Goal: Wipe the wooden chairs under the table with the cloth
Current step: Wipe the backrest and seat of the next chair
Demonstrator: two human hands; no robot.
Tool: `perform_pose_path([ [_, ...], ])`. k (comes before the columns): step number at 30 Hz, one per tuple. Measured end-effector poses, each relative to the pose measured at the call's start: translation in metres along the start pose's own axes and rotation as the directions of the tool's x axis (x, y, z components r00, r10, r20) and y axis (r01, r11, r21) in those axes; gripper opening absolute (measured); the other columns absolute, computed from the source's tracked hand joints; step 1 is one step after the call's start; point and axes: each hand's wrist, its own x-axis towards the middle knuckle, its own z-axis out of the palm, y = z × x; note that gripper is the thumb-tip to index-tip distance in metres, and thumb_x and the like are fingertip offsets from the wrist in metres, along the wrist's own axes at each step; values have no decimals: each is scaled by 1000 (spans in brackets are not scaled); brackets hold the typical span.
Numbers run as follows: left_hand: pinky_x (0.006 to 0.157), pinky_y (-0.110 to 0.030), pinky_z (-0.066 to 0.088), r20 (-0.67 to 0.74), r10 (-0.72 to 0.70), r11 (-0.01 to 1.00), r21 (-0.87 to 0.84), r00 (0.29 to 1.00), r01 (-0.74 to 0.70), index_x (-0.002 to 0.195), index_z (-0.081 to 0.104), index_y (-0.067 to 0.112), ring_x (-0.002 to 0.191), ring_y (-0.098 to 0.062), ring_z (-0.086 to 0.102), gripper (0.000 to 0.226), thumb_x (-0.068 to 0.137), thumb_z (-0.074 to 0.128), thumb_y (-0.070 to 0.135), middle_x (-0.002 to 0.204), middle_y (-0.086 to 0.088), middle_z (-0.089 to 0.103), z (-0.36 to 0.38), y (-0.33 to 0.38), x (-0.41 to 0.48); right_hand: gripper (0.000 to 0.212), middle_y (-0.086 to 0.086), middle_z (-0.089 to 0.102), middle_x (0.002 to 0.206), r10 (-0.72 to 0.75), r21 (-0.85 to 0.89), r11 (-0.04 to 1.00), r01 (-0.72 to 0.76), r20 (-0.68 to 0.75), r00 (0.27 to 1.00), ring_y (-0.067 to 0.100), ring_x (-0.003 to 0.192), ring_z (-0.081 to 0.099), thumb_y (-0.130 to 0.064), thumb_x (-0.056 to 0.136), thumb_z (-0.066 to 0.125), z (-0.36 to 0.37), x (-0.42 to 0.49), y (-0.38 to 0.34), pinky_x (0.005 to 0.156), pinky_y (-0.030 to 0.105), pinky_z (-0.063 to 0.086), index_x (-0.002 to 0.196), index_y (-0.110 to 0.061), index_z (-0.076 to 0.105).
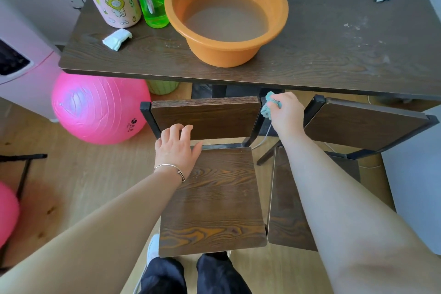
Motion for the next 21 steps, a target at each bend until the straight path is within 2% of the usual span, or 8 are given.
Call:
perform_pose_path([
  [4, 100, -44, 36, 6, -14, 1000, 23, 1000, 14, 137, 43, 23, 121, -28, 38, 52, 92, 48, 50, 134, -3, 44, -3, -28, -2, 28, 3, 57, 126, 4, 10, 1000, -3, -36, 999, 18, 114, 59, -19, 95, 62, 8, -7, -15, 87, 22, 52, 122, -14, 62],
  [9, 101, -44, 34, 3, -39, 999, 26, 999, 39, 137, 41, 23, 123, -29, 36, 52, 93, 46, 50, 135, -4, 42, -11, -67, -1, 28, 1, 55, 126, -107, -3, 994, 107, 21, 994, 18, 118, 56, -19, 95, 61, 44, -26, -69, 87, 22, 51, 122, -12, 62],
  [13, 100, -45, 33, 5, -42, 999, 26, 999, 42, 137, 40, 24, 123, -30, 36, 53, 93, 45, 51, 136, -4, 41, -18, -102, 1, 29, 1, 55, 126, -192, -1, 981, 192, 61, 979, 17, 117, 56, -20, 95, 61, 84, -49, -114, 86, 14, 44, 123, -13, 61],
  [21, 99, -44, 33, 15, -21, 998, 58, 1000, 20, 138, 40, 24, 124, -30, 36, 52, 93, 45, 51, 137, -4, 41, -33, -163, -3, 28, 2, 55, 124, -295, 11, 955, 296, 135, 946, 18, 110, 59, -20, 96, 61, 139, -83, -181, 87, 16, 47, 122, -10, 62],
])
